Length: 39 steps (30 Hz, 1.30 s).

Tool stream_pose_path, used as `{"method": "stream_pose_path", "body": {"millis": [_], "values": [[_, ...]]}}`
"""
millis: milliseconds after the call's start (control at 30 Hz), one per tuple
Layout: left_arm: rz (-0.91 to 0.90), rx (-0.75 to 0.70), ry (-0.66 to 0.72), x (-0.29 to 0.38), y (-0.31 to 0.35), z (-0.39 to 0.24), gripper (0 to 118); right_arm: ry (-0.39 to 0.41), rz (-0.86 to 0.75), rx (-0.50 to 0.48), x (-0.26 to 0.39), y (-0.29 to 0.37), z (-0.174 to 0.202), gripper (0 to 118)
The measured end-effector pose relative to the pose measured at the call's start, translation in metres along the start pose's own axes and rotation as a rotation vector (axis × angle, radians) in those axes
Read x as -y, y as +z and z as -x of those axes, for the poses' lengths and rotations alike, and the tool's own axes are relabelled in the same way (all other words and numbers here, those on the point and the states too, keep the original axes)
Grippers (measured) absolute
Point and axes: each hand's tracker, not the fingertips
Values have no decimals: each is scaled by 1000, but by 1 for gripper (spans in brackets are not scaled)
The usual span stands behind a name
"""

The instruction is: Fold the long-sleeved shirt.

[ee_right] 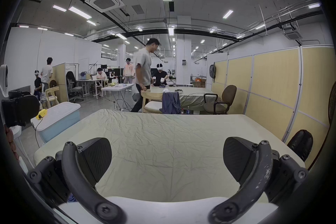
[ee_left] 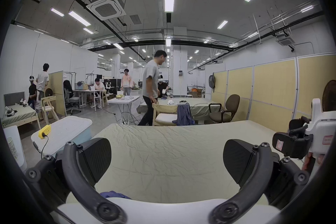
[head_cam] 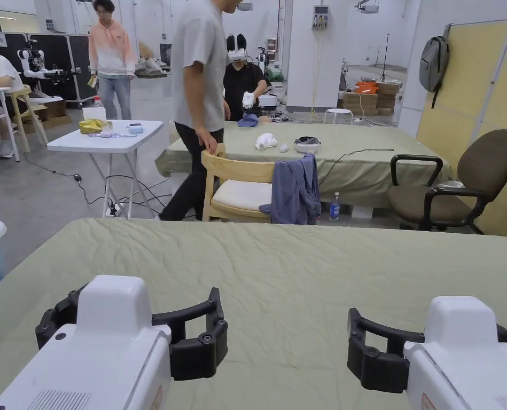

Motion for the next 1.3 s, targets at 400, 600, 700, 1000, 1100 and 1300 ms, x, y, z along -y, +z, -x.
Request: {"method": "stream_pose_path", "body": {"millis": [400, 600, 700, 1000, 1100, 1300], "values": [[-11, -15, 0, -2, 0, 1, 118, -24, -21, 9, -3, 0, -2, 118], [-3, -30, 13, -2, 0, 3, 118, -6, -19, -1, -2, 1, 0, 118], [-4, -22, 14, -3, 0, 3, 118, 3, -19, -1, -1, 1, 1, 118], [-15, -16, -15, -1, -2, -2, 118, 0, -21, 2, -2, -2, 1, 118], [-6, -12, -13, 0, -5, -2, 118, 0, -18, 7, -1, -5, 1, 118], [-1, -12, -20, 3, -13, -3, 118, -8, -6, 6, 0, -14, 0, 118]]}}
